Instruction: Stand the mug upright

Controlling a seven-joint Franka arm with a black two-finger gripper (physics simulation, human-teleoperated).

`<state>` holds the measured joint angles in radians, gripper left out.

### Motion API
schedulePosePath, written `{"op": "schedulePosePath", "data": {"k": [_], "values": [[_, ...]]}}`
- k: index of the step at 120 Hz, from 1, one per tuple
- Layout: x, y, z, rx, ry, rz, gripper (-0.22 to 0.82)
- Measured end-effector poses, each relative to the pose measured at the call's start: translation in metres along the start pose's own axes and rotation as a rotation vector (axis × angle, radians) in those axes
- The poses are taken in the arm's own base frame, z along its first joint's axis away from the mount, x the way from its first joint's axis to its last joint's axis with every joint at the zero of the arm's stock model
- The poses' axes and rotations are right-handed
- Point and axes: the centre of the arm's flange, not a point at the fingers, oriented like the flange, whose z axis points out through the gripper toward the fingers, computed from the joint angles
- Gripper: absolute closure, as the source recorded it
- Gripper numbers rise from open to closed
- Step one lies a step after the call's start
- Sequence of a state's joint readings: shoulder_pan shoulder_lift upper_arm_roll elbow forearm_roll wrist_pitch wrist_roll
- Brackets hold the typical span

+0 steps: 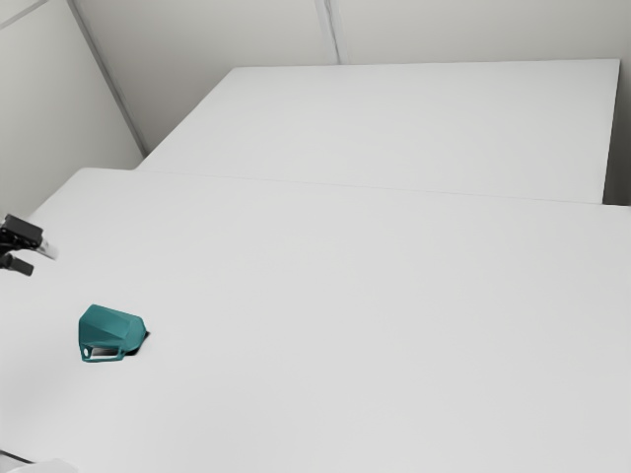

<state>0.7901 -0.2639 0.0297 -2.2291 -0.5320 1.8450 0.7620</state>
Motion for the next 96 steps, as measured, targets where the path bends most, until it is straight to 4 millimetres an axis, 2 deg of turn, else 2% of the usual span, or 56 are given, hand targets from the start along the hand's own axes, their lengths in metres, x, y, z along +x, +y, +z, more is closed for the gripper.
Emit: {"op": "schedulePosePath", "data": {"k": [28, 37, 61, 96], "values": [[-0.015, -0.035, 0.011, -0.042, 0.028, 0.038, 0.0], [-0.021, -0.044, 0.021, -0.054, 0.024, 0.048, 0.0], [-0.036, -0.066, 0.048, -0.115, 0.044, 0.043, 0.0], [-0.052, -0.091, 0.062, -0.169, 0.109, 0.054, 0.0]]}}
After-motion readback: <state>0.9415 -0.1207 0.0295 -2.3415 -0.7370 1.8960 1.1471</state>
